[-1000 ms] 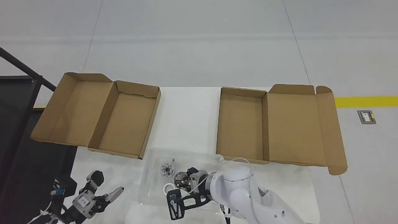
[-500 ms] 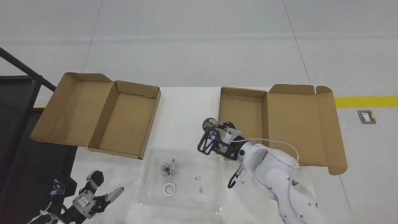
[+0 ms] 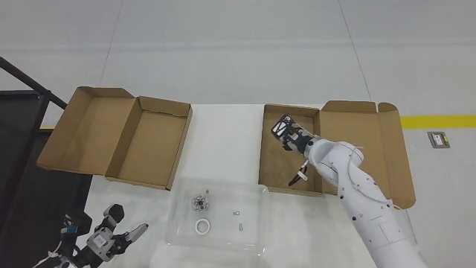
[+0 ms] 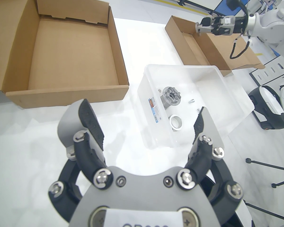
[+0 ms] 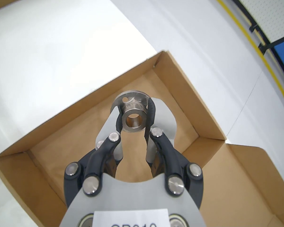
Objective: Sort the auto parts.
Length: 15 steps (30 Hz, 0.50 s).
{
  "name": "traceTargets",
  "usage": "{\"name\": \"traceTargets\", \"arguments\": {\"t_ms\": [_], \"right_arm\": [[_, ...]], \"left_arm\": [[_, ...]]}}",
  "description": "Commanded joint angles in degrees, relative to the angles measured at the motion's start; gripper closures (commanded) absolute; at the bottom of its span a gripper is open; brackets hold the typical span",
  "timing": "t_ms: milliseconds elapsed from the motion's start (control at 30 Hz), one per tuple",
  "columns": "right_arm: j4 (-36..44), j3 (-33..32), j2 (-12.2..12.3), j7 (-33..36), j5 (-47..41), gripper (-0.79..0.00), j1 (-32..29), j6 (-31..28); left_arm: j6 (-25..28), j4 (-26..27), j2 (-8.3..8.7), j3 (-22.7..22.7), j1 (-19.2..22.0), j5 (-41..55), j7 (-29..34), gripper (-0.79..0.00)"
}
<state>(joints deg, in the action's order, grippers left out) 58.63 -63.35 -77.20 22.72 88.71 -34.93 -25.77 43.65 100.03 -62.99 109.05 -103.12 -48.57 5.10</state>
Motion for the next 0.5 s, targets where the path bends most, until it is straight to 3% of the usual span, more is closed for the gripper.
{"name": "traceTargets", "arguments": {"t_ms": [0, 333, 433, 467], "right_arm": [[-6.2, 1.8, -1.0, 3.3, -1.6, 0.0, 3.2, 1.2], [-19.7, 5.4, -3.8, 6.8, -6.3, 0.0, 10.1, 3.3], [-21.7, 5.8, -4.3, 7.5, -7.1, -0.151, 11.1, 3.8], [-22.2, 5.9, -4.4, 7.3, -7.3, -0.234, 11.3, 4.0]], "left_arm": [[0.0, 0.0, 0.0, 0.0, 0.0, 0.0, 0.0, -0.785], [0.0, 0.0, 0.0, 0.0, 0.0, 0.0, 0.0, -0.785], [0.0, 0.0, 0.0, 0.0, 0.0, 0.0, 0.0, -0.785], [0.0, 0.0, 0.0, 0.0, 0.0, 0.0, 0.0, -0.785]]}}
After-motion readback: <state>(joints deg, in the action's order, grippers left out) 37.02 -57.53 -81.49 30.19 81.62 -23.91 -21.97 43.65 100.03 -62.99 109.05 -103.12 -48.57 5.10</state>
